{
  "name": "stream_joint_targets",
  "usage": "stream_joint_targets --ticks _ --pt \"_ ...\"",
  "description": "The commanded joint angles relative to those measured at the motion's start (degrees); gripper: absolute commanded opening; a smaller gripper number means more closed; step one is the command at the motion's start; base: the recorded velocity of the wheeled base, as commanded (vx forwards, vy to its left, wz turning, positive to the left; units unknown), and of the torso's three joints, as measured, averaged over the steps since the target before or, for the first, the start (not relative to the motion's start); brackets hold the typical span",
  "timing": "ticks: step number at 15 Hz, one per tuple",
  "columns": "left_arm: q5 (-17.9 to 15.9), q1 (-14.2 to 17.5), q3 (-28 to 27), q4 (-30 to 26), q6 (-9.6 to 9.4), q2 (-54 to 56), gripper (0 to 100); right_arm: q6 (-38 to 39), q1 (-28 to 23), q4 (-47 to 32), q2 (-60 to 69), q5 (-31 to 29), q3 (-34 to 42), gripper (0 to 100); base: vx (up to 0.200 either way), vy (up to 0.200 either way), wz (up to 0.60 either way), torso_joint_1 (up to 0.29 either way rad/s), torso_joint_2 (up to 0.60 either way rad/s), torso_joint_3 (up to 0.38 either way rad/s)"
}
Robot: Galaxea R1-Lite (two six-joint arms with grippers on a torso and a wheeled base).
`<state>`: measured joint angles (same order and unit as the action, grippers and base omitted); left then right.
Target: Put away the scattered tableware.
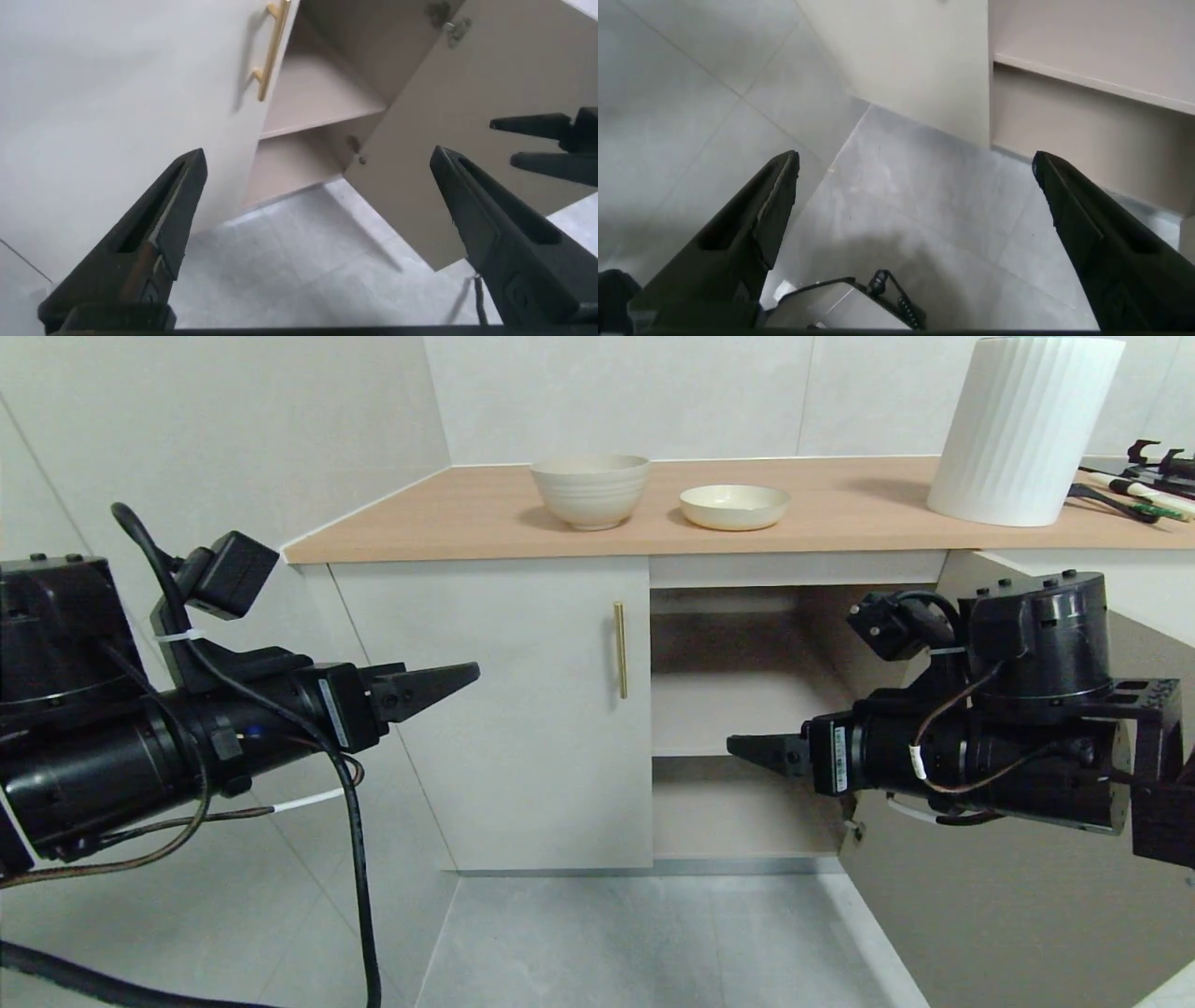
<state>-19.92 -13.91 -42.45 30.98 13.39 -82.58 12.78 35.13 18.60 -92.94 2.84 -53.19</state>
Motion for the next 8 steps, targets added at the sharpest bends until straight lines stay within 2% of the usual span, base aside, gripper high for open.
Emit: stream_joint_targets --ticks 1,2,8 --pt "-0.03 0.46 -0.09 0.05 -0.03 0.31 100 -0.12 0.02 0.03 0.13 -0.12 0.19 100 0.000 0.000 0.00 0.000 0.00 0.000" --pt "-0.03 0.73 -0.27 -0.04 -0.03 0.40 100 -0.30 0.02 0.03 0.13 -0.03 0.45 100 0.000 0.000 0.00 0.000 0.00 0.000" --pt "0.06 1.17 -0.44 0.05 -0.03 0.93 100 -0.73 0.11 0.03 -0.57 -0.12 1.24 100 0.200 0.000 0.00 0.006 0.00 0.002"
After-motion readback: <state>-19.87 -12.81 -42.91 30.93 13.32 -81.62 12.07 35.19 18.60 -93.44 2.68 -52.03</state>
